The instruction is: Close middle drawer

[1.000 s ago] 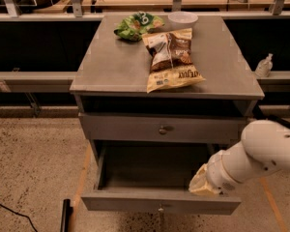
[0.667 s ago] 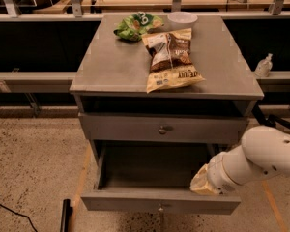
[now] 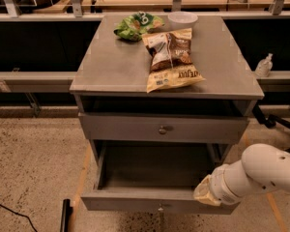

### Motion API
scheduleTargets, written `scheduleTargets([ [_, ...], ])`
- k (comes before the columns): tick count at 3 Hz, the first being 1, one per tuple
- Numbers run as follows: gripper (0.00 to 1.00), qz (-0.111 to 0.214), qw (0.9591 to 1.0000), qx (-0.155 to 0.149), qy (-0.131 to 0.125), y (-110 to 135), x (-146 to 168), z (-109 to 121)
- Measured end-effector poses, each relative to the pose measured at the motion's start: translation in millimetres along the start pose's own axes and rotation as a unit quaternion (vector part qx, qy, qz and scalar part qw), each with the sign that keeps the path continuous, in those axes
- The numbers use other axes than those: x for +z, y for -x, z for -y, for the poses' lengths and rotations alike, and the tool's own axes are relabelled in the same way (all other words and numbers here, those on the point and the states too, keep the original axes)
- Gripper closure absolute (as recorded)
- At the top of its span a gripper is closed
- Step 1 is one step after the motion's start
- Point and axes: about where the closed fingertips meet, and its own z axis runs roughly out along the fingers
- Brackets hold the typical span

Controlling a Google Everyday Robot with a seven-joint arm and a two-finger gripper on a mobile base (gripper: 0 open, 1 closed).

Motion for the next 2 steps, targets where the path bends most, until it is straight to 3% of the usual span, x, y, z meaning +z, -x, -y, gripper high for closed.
scheduleTargets([
  [1, 1.00, -0.001, 0.9990, -0.012, -0.042, -24, 12, 5],
  [2, 1.00, 0.021, 0.9973, -0.030, -0.064, -40, 35, 9],
])
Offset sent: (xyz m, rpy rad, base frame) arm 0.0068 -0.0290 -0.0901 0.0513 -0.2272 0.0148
